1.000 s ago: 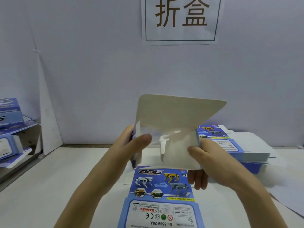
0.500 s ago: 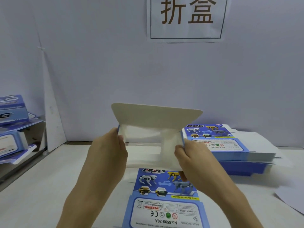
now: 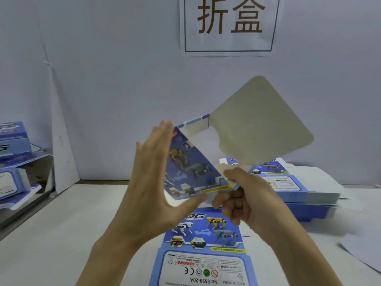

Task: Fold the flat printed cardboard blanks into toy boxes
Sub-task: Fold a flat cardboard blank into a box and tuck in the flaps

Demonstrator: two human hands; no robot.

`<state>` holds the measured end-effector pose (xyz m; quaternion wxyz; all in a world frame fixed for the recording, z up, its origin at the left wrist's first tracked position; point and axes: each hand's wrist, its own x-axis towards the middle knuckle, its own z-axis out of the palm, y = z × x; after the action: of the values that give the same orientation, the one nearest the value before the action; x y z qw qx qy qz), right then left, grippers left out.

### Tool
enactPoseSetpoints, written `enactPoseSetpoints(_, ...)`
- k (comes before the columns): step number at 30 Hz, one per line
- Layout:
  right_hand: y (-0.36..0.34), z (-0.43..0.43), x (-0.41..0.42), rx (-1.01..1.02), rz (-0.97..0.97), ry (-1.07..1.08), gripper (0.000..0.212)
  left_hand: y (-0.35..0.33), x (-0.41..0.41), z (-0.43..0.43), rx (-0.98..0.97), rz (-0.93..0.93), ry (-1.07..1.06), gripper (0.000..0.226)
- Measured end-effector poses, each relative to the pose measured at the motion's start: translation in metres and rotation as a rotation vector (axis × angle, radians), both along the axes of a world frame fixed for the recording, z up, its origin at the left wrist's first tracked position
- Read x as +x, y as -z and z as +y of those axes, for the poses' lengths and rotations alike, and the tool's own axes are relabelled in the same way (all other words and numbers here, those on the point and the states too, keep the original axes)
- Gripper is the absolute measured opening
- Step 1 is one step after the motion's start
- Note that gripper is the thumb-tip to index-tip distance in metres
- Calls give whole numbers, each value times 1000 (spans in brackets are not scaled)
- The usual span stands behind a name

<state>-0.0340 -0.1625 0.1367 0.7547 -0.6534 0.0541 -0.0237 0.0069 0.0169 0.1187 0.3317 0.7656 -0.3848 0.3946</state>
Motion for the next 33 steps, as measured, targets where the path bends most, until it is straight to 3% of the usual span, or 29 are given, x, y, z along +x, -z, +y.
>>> enactPoseSetpoints(3, 2, 1, -3, -275, -20, -97, 30, 7, 8, -7, 100, 1, -88, 122)
enactPoseSetpoints(6, 1, -2, -4, -534, -73, -20, 47, 9, 11, -5, 57, 15, -69, 129)
enactPoseSetpoints(8, 1, -8, -3, -518, -230, 100, 46, 8, 14, 2, 38, 7, -39, 131)
enactPoseSetpoints(10, -1, -16, -3, -345, -538, 228, 15, 7, 15, 8, 88, -21, -36, 133)
enactPoseSetpoints(13, 0, -27, -2, -86, -754, 360, 15, 8, 18, 12, 188, -78, -57, 141)
enactPoseSetpoints(16, 3, -33, 1, 76, -650, 360, 11, 11, 15, 12, 195, -69, -47, 134)
enactPoseSetpoints(19, 9, -37, 11, 351, -300, 248, 20, 11, 16, 3, 148, -64, 16, 120)
enactPoseSetpoints(21, 15, -36, 15, 372, 24, 99, 18, 11, 21, -3, 132, -144, 4, 105)
enactPoseSetpoints(23, 21, -32, 18, 296, 184, -105, 18, 11, 24, -3, 145, -199, -35, 105)
enactPoseSetpoints(26, 23, -35, 18, 302, 191, -178, 23, 14, 20, -1, 189, -195, -61, 122)
enactPoseSetpoints(29, 19, -37, 19, 396, 73, -43, 30, 14, 14, -7, 145, -182, -42, 108)
enactPoseSetpoints(31, 16, -39, 19, 412, -43, 87, 38, 12, 8, -7, 155, -165, -24, 111)
enactPoseSetpoints(33, 12, -43, 16, 340, -200, 184, 28, 11, 4, -5, 166, -168, -12, 105)
